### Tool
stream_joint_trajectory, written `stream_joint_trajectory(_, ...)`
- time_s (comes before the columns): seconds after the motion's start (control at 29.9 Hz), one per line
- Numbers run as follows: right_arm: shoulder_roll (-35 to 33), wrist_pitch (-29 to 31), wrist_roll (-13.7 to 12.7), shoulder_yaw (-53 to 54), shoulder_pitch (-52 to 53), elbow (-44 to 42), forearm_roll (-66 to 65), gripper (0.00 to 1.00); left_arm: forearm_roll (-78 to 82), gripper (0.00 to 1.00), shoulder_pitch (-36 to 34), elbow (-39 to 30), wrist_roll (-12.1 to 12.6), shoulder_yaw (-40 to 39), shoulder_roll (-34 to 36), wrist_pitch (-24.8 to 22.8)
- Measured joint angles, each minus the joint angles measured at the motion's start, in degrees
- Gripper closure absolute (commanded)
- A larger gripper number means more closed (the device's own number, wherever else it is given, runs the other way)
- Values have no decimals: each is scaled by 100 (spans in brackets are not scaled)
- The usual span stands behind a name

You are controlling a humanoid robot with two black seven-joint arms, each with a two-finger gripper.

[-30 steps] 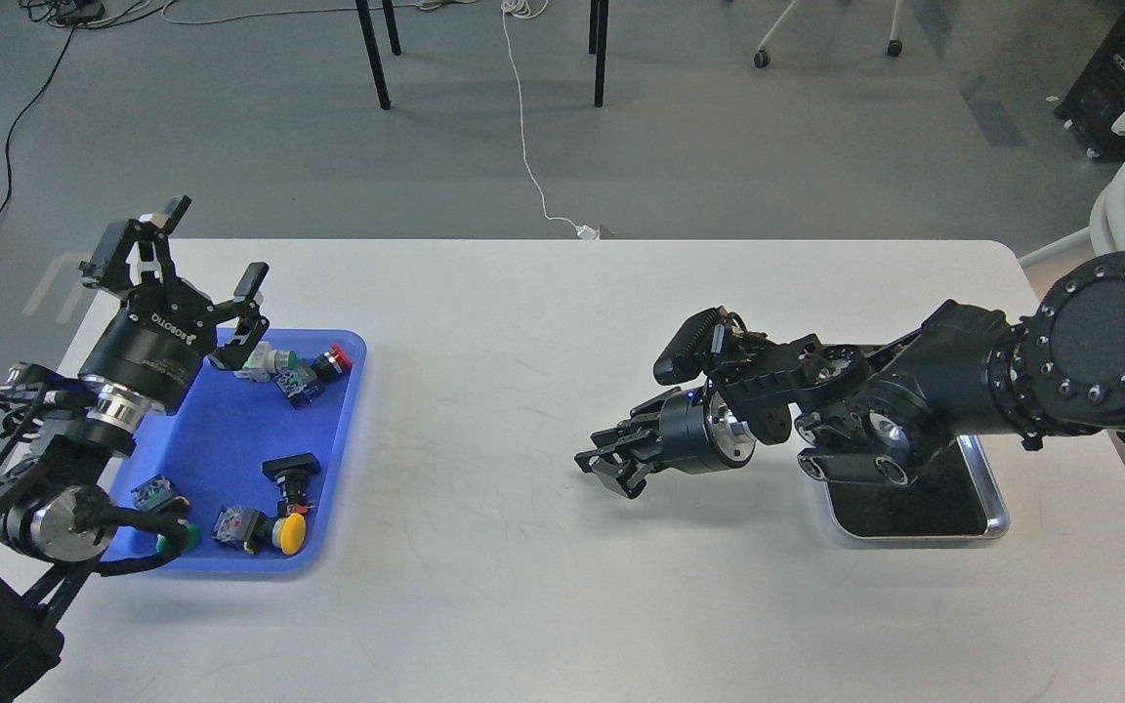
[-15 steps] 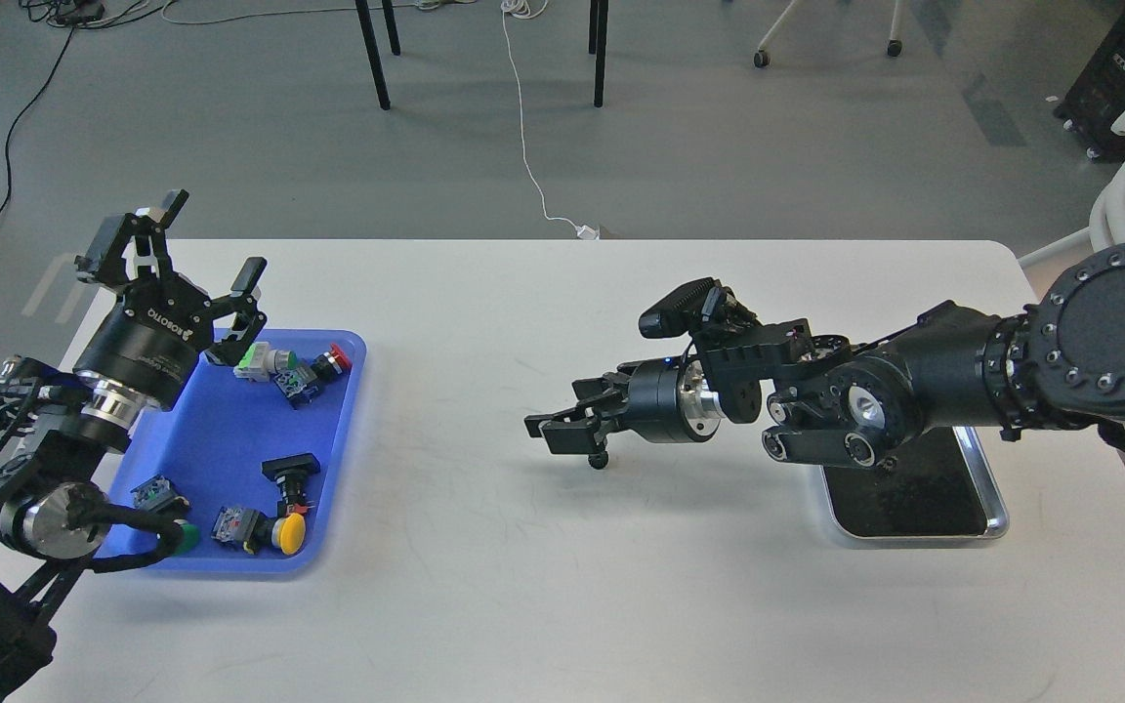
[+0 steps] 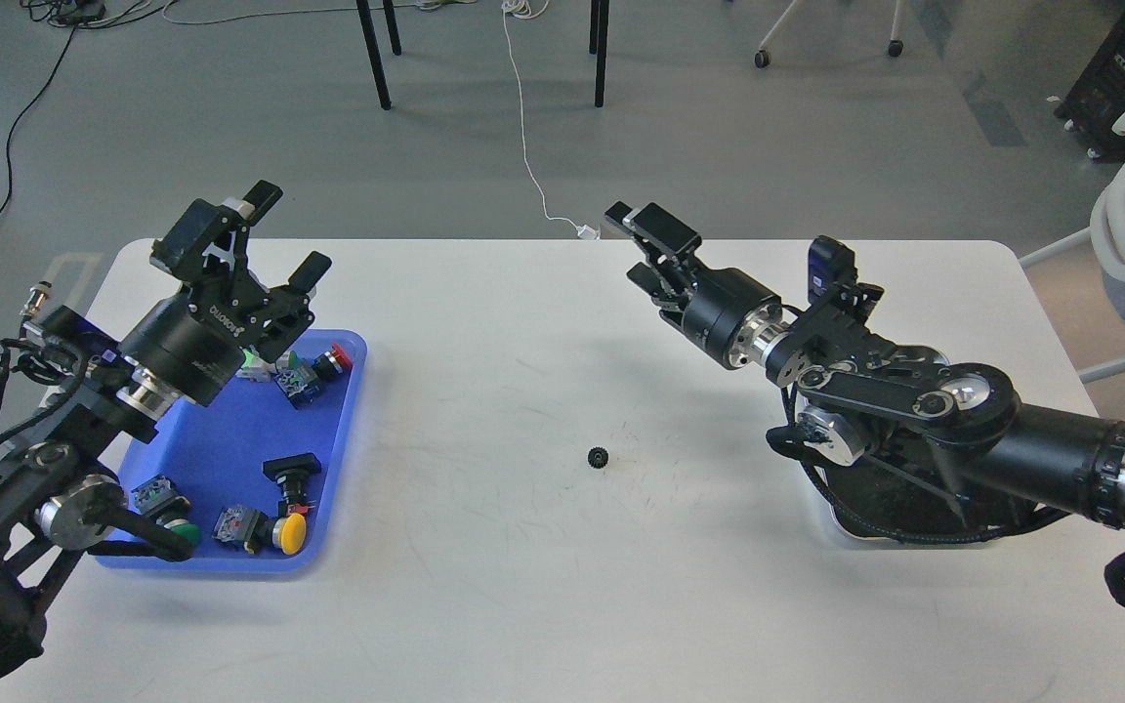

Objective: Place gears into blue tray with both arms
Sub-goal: 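Retract the right arm back beside the metal tray, then reach the left gripper to the black gear on the table and grasp it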

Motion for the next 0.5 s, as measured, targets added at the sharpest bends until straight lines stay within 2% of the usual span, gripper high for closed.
stream_joint_trajectory(0.1, -441, 386, 0, 836, -534, 84, 559, 4, 899, 2, -3, -289, -52, 20, -42, -11)
stream_joint_trajectory(0.2, -940, 1073, -1, 1469, -1038, 117, 952, 3, 1857, 2, -178, -468, -63, 230, -102, -43)
stream_joint_trajectory(0.37, -1499, 2316, -1, 2196, -1724, 72, 1471, 3, 3595, 2, -1042, -511, -65, 1458, -205, 6)
stream_joint_trajectory(0.5, -1705, 2748, -1, 2368, -2090, 48, 1579, 3, 5201, 2, -1782, -459, -65, 2303, -384, 64)
